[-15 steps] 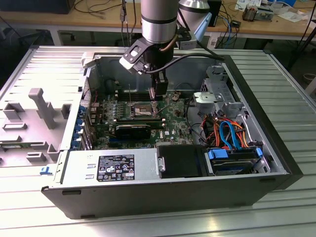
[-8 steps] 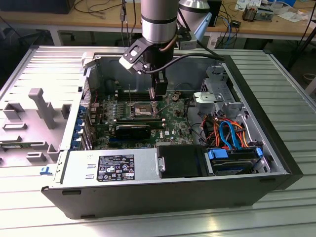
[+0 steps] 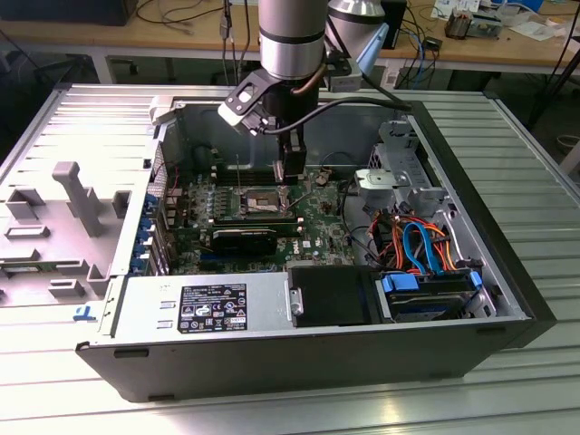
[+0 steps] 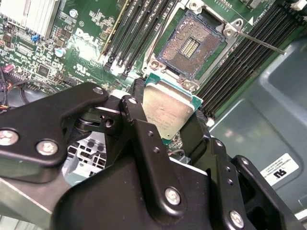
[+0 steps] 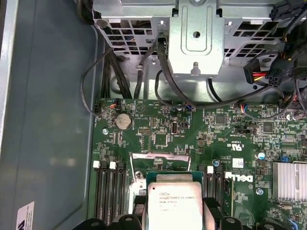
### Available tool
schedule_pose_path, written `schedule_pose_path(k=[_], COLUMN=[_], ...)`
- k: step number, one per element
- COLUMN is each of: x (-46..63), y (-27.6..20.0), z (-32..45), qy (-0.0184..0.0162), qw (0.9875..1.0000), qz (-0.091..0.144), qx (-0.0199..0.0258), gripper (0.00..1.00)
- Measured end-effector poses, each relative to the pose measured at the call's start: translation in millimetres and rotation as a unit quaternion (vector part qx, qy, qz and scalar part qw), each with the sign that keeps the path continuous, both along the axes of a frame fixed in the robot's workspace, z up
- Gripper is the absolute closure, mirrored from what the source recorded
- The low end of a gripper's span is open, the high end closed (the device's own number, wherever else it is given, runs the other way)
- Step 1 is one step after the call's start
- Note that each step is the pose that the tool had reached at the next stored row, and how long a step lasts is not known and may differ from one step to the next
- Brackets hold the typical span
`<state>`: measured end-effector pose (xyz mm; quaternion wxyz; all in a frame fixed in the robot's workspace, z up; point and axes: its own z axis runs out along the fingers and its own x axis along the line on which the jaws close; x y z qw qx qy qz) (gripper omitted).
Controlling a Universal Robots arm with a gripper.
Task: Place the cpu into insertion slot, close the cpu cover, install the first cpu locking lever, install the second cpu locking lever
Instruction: 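Place the cpu into insertion slot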
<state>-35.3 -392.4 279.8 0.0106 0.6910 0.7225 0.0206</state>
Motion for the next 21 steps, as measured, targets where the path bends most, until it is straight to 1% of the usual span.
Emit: schedule_pose_path(k=[7,21], x=[0.0,0.0], y=[0.0,0.0], z=[0.0,-0.1], qy=[0.0,0.0], qw=[0.9999,0.9996], qz=[-0.012,-0.028], qx=[0.0,0.0], gripper=[0.45,0.45])
